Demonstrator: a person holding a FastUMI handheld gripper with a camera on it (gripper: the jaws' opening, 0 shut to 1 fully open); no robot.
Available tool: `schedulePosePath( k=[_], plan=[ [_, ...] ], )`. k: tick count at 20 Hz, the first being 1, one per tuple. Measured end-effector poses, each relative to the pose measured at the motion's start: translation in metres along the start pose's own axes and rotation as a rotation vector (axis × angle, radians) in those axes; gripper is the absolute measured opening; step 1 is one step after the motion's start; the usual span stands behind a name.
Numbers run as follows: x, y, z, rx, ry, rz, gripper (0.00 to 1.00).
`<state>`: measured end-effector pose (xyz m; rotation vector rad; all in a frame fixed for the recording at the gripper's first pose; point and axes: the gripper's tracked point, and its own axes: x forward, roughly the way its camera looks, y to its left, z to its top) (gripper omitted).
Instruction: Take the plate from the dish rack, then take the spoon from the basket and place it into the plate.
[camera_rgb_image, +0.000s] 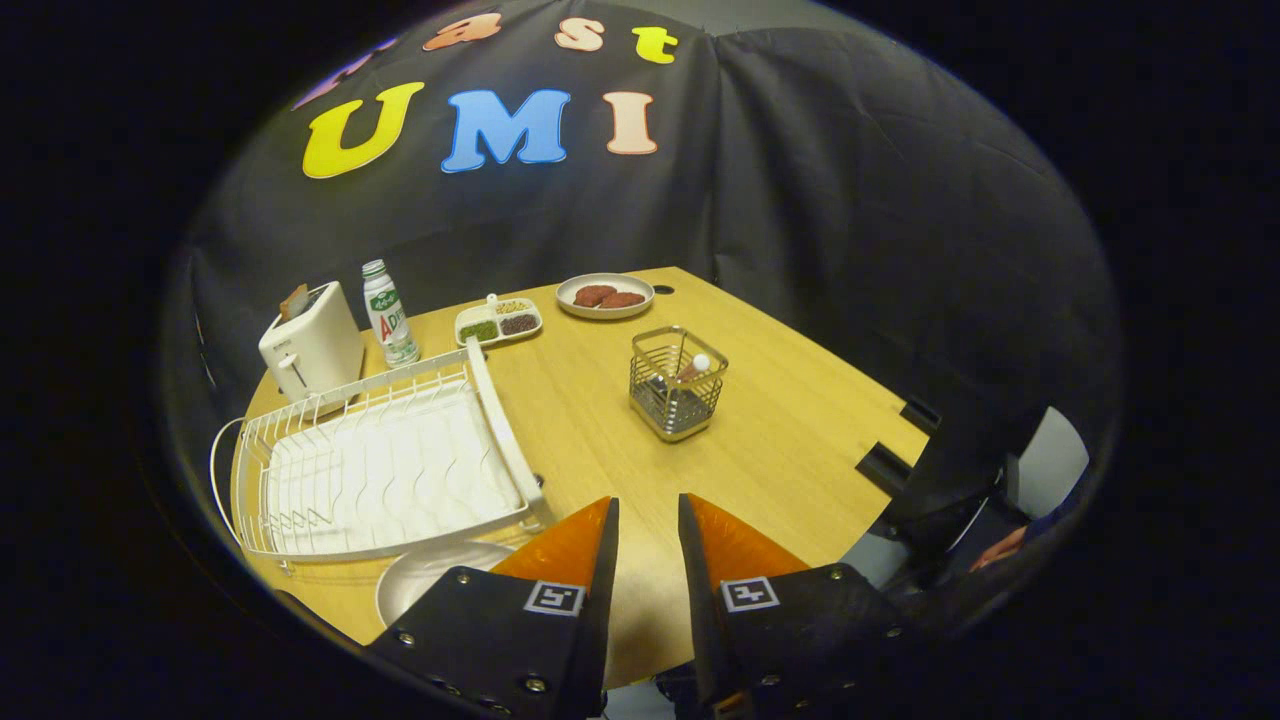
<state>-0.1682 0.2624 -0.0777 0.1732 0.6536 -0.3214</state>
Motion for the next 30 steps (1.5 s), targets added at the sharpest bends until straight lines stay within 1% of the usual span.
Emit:
schedulePosePath(
  k=[4, 8, 14, 19, 20, 21, 22, 23, 24, 25, 27, 28, 30],
  plan=[
    [0.030, -0.017, 0.037, -0.052, -0.040, -0.038, 0.36],
    [0.061, -0.029, 0.057, -0.078, -0.038, -0.059, 0.36],
    [0.096, -0.038, 0.067, -0.072, -0.007, -0.052, 0.36],
    [0.120, -0.038, 0.067, -0.068, 0.024, -0.023, 0.36],
    [0.124, -0.040, 0.064, -0.070, 0.032, -0.027, 0.36],
    [0.131, -0.031, 0.063, -0.067, 0.040, 0.023, 0.36],
    [0.125, -0.029, 0.064, -0.072, 0.049, 0.031, 0.16],
    [0.127, -0.032, 0.064, -0.083, 0.048, 0.026, 0.15],
    [0.126, -0.025, 0.066, -0.089, 0.041, 0.044, 0.16],
    [0.126, -0.027, 0.066, -0.101, 0.042, 0.035, 0.08],
    [0.123, -0.026, 0.069, -0.110, 0.033, 0.040, 0.08],
    [0.120, -0.026, 0.071, -0.113, 0.024, 0.036, 0.04],
    [0.115, -0.027, 0.076, -0.114, 0.006, 0.034, 0.04]
  ],
)
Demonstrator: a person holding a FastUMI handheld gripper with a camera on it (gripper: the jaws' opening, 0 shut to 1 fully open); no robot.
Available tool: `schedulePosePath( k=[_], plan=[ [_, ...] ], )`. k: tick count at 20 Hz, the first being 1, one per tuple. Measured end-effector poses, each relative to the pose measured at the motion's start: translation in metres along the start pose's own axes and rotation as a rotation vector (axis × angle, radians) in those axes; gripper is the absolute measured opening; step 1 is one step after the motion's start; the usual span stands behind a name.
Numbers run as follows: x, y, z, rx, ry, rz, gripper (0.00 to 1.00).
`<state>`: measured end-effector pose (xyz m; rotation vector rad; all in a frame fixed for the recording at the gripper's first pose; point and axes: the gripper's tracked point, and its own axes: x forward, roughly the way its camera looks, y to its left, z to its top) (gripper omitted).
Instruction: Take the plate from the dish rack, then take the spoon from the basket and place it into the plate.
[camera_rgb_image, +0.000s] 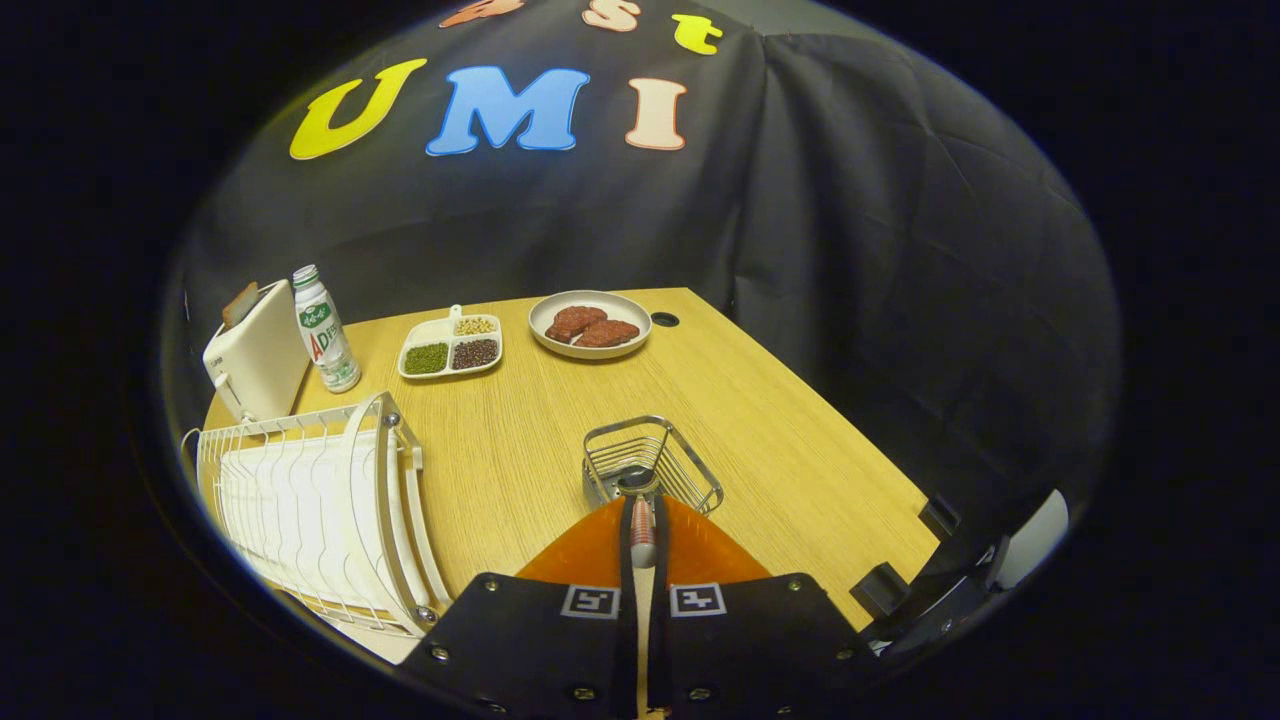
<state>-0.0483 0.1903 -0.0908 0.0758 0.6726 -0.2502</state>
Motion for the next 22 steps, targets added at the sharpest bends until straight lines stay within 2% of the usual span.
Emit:
schedulePosePath(
  k=[13, 17, 22],
  plan=[
    [-0.063, -0.004, 0.025, -0.047, -0.080, -0.013, 0.04],
    [-0.096, 0.013, 0.035, -0.074, -0.130, 0.029, 0.04],
    [-0.146, 0.053, 0.031, -0.109, -0.183, 0.139, 0.04]
  ],
)
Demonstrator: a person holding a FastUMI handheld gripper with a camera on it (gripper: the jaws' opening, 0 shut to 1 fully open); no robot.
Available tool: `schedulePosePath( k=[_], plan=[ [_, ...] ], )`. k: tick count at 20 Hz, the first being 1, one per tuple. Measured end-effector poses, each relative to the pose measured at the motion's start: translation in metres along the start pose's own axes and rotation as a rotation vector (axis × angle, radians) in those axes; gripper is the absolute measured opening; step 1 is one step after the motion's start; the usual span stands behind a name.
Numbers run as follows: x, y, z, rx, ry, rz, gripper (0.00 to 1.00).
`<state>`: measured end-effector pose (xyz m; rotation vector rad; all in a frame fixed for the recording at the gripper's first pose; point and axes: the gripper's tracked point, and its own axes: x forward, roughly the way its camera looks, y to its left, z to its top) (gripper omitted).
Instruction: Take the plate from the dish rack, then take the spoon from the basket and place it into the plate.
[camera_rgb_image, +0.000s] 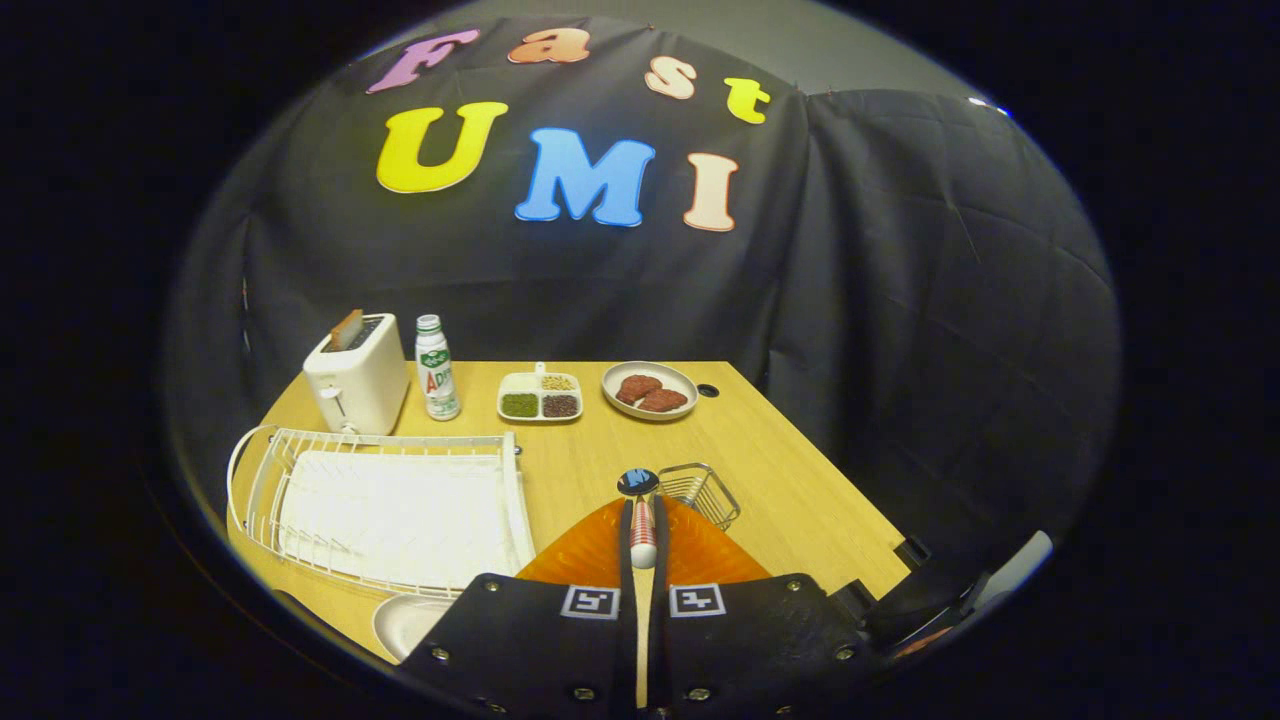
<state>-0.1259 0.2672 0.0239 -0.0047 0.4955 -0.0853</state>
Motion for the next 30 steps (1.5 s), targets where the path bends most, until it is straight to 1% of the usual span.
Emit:
schedulePosePath(
  k=[3, 8, 12, 14, 17, 20, 26, 30],
  plan=[
    [-0.028, 0.032, -0.002, -0.030, -0.019, 0.084, 0.04],
    [-0.073, 0.083, -0.030, -0.093, -0.014, 0.248, 0.04],
    [-0.100, 0.106, -0.056, -0.157, 0.000, 0.340, 0.04],
    [-0.111, 0.110, -0.067, -0.182, 0.008, 0.373, 0.04],
    [-0.122, 0.113, -0.085, -0.210, 0.033, 0.399, 0.04],
    [-0.122, 0.115, -0.103, -0.223, 0.065, 0.411, 0.04],
    [-0.100, 0.126, -0.138, -0.220, 0.162, 0.418, 0.04],
    [-0.089, 0.126, -0.145, -0.203, 0.192, 0.405, 0.04]
  ],
)
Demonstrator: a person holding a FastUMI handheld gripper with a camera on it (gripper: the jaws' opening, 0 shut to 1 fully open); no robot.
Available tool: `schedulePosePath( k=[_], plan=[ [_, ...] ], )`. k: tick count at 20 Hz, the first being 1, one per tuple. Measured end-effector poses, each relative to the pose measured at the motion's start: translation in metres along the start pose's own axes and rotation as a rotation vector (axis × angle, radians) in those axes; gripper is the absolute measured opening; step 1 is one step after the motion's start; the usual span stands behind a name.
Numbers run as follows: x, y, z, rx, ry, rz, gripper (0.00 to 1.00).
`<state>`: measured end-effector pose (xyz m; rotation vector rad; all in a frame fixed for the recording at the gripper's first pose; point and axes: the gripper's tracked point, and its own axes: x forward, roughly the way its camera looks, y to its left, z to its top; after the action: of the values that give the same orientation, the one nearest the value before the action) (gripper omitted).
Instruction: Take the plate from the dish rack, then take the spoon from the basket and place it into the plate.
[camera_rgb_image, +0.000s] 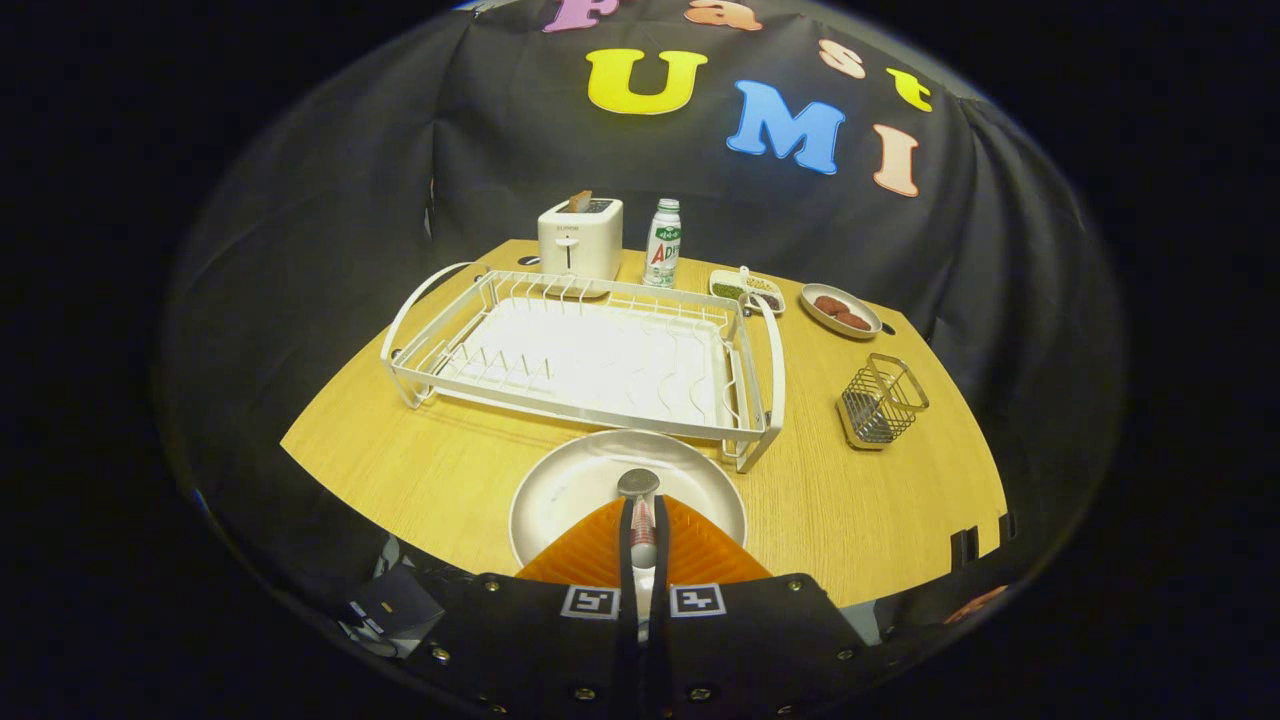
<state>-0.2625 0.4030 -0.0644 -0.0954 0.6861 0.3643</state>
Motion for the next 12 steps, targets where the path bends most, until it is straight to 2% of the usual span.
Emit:
schedulePosePath(
  k=[4, 5, 6, 9, 10, 12],
  plan=[
    [0.010, -0.002, 0.003, 0.025, 0.000, -0.006, 0.04],
    [0.013, -0.003, 0.003, 0.027, 0.000, -0.011, 0.06],
    [0.015, -0.004, 0.004, 0.026, 0.001, -0.008, 0.12],
    [0.018, 0.000, 0.004, 0.022, 0.005, 0.004, 0.15],
    [0.018, -0.001, 0.003, 0.017, 0.006, 0.002, 0.34],
    [0.017, 0.001, 0.005, 0.004, 0.001, 0.008, 0.35]
  ],
)
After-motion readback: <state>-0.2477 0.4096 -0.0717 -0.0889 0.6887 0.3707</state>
